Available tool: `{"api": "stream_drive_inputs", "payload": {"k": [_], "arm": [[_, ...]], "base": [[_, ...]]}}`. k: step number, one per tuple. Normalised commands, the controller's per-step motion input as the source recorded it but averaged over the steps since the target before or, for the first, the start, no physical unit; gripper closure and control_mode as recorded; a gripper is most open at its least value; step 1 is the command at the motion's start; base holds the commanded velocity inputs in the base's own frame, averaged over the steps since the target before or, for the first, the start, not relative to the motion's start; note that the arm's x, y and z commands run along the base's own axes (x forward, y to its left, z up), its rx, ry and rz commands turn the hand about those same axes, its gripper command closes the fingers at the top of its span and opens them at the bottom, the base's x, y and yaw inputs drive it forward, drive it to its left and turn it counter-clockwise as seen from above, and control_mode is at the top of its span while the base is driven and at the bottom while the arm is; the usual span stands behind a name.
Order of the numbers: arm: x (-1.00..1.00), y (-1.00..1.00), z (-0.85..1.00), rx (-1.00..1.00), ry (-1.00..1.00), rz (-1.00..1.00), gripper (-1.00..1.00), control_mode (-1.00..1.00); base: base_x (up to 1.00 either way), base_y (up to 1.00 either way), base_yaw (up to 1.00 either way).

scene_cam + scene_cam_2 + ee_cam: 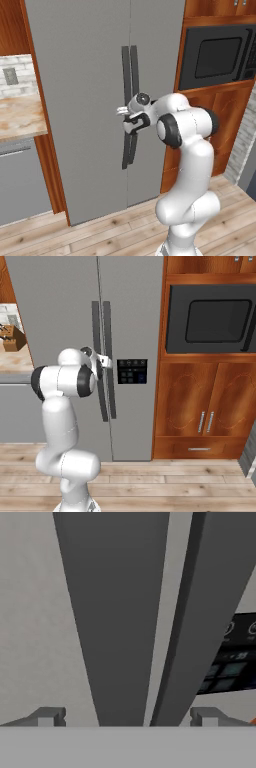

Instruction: Retrieve the steak from the fridge and place it on the saucepan with marinade on the stove.

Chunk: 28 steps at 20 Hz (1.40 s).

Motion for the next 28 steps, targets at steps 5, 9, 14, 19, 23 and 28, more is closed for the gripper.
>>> {"api": "stream_drive_inputs", "payload": {"k": [5,9,14,19,23,28], "arm": [[0.39,0.0,-0.02,0.0,0.0,0.0,-1.0,-1.0],[0.34,0.0,-0.07,0.0,0.0,0.0,-1.0,-1.0],[0.18,0.01,-0.13,0.0,-0.03,0.0,-1.0,-1.0],[0.0,0.01,-0.02,0.0,-0.01,0.0,-1.0,-1.0],[-0.02,0.03,-0.02,0.0,-0.12,0.0,-1.0,-1.0],[0.0,0.0,0.0,0.0,-0.09,0.0,-1.0,-1.0]], "base": [[0.0,0.0,0.0],[0.0,0.0,0.0],[0.0,0.0,0.0],[0.0,0.0,0.0],[0.0,0.0,0.0],[0.0,0.0,0.0]]}}
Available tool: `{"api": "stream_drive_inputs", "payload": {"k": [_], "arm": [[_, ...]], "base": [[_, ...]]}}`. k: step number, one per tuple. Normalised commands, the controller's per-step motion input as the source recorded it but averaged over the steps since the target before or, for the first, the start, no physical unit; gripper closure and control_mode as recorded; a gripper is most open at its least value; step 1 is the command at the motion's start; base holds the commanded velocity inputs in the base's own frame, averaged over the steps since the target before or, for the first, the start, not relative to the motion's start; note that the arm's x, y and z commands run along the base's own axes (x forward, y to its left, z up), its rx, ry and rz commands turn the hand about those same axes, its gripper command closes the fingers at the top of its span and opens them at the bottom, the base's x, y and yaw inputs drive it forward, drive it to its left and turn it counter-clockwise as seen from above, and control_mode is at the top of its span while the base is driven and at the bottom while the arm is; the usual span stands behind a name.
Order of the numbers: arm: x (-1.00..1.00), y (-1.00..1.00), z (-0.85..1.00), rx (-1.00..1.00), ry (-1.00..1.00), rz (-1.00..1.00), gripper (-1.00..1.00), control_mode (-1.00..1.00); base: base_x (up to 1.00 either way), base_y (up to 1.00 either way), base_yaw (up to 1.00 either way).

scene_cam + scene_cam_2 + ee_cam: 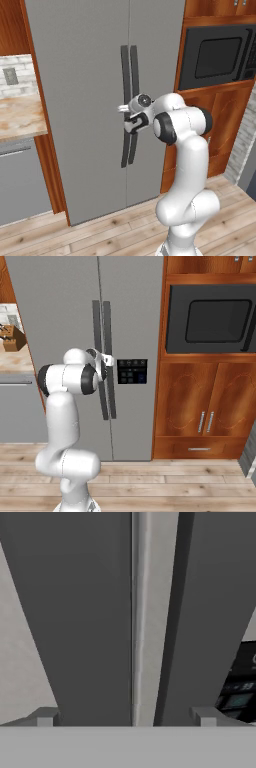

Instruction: Retrieve the steak from the fridge and place it on the saucepan with marinade on the stove.

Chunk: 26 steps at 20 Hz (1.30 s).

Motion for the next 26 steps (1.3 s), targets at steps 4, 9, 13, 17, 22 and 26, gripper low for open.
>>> {"api": "stream_drive_inputs", "payload": {"k": [4,9,13,17,22,26], "arm": [[0.0,0.19,0.0,0.0,-0.08,0.0,-1.0,-1.0],[0.0,0.23,0.0,0.0,-0.02,0.0,-1.0,-1.0],[0.06,0.0,0.0,0.0,0.0,0.0,-1.0,-1.0],[0.39,0.04,-0.04,0.0,0.0,0.0,-1.0,-1.0],[0.17,0.07,-0.03,0.0,0.0,-0.01,1.0,-1.0],[0.0,0.0,0.0,0.0,0.0,0.0,1.0,-1.0]], "base": [[0.0,0.0,0.0],[0.0,0.0,0.0],[0.0,0.0,0.0],[0.0,0.0,0.0],[0.0,0.0,0.0],[0.0,0.0,0.0]]}}
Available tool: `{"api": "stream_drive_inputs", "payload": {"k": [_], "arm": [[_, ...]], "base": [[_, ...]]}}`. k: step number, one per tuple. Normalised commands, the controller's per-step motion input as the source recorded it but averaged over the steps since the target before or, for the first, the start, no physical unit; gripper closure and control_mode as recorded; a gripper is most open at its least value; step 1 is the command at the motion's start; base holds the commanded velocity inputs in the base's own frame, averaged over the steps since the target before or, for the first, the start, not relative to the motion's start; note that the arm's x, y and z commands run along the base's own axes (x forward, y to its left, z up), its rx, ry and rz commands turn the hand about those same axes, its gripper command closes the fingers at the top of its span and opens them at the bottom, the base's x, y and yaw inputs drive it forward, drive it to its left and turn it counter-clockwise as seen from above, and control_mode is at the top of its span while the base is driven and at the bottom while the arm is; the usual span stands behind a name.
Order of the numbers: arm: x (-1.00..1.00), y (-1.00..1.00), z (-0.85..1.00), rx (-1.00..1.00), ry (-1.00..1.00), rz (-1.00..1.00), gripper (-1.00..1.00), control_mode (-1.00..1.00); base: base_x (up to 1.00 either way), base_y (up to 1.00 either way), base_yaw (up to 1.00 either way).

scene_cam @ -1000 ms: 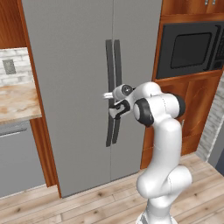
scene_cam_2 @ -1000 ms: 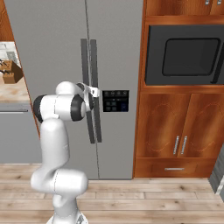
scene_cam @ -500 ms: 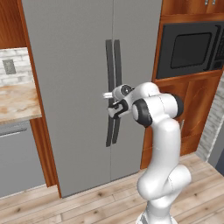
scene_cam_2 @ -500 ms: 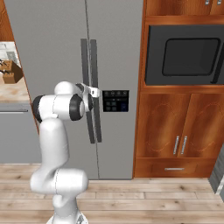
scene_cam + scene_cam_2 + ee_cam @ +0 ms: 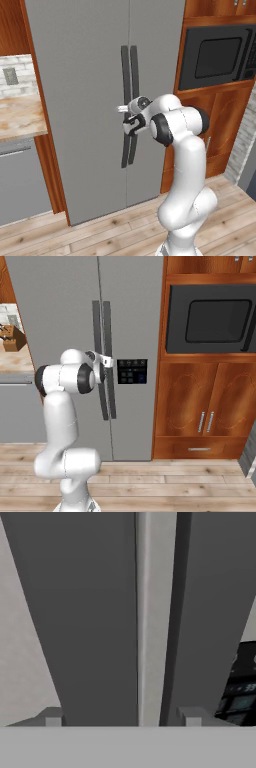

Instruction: Retrieve the steak from the fridge and place it on the saucepan with marinade on the stove.

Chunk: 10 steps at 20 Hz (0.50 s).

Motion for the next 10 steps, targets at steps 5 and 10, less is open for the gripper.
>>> {"api": "stream_drive_inputs", "payload": {"k": [5,10], "arm": [[-0.13,0.05,0.0,0.0,0.0,0.0,1.0,-1.0],[-0.65,0.53,0.0,0.0,0.07,0.02,1.0,-1.0]], "base": [[0.0,0.0,0.0],[0.0,0.0,0.0]]}}
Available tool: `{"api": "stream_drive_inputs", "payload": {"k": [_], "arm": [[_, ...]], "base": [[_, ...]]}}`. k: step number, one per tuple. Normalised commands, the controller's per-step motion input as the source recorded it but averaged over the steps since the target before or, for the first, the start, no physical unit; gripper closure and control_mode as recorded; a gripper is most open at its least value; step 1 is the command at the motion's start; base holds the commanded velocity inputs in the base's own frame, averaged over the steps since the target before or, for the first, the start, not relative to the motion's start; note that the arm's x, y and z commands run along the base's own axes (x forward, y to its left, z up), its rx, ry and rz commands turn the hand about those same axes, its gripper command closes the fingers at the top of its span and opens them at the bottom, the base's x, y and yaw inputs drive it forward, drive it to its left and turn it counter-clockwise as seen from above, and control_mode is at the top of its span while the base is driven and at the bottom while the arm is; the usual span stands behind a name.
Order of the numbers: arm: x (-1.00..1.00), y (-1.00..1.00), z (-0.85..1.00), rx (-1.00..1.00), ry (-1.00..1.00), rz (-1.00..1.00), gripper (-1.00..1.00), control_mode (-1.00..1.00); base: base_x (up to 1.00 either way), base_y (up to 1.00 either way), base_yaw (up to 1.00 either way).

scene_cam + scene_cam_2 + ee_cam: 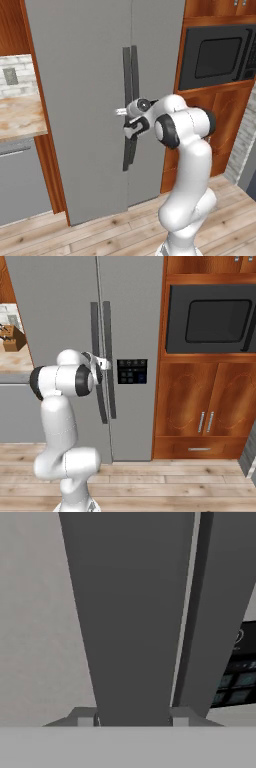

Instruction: Retrieve the steak from the fridge and place it on the saucepan with marinade on the stove.

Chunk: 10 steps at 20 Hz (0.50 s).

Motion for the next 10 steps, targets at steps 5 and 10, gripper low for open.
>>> {"api": "stream_drive_inputs", "payload": {"k": [5,10], "arm": [[-0.76,0.71,0.01,0.0,0.1,0.0,1.0,-1.0],[-0.87,0.76,0.06,0.0,0.12,0.0,1.0,-1.0]], "base": [[0.0,0.0,0.0],[0.0,0.0,0.0]]}}
